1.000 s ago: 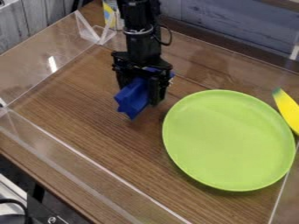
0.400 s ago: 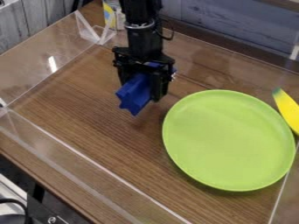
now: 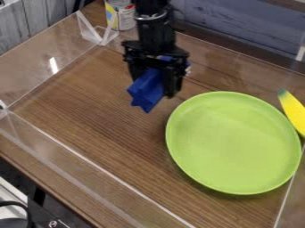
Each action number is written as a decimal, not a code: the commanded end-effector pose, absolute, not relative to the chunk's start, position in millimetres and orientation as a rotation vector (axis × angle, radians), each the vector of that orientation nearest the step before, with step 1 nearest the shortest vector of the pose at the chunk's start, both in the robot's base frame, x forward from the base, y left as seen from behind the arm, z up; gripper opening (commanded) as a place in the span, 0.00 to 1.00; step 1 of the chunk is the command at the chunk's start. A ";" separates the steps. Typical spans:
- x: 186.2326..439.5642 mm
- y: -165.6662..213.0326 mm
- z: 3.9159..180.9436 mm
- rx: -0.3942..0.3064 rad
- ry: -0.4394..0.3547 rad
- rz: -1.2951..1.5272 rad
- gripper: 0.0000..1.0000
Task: Put the blue object in the green plate
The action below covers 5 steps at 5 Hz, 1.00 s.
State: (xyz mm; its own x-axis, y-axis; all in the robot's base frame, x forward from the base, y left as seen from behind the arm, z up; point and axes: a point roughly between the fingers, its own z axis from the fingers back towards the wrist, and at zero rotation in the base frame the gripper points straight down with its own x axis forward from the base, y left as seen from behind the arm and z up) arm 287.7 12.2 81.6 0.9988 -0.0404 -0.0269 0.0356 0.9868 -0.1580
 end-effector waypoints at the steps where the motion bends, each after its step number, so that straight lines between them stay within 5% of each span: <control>1: 288.6 -24.0 100.2 -0.173 -0.023 -0.094 0.00; 3: 284.6 -94.0 89.6 -0.193 -0.013 -0.193 0.00; 5: 275.7 -124.2 65.7 -0.198 0.005 -0.227 0.00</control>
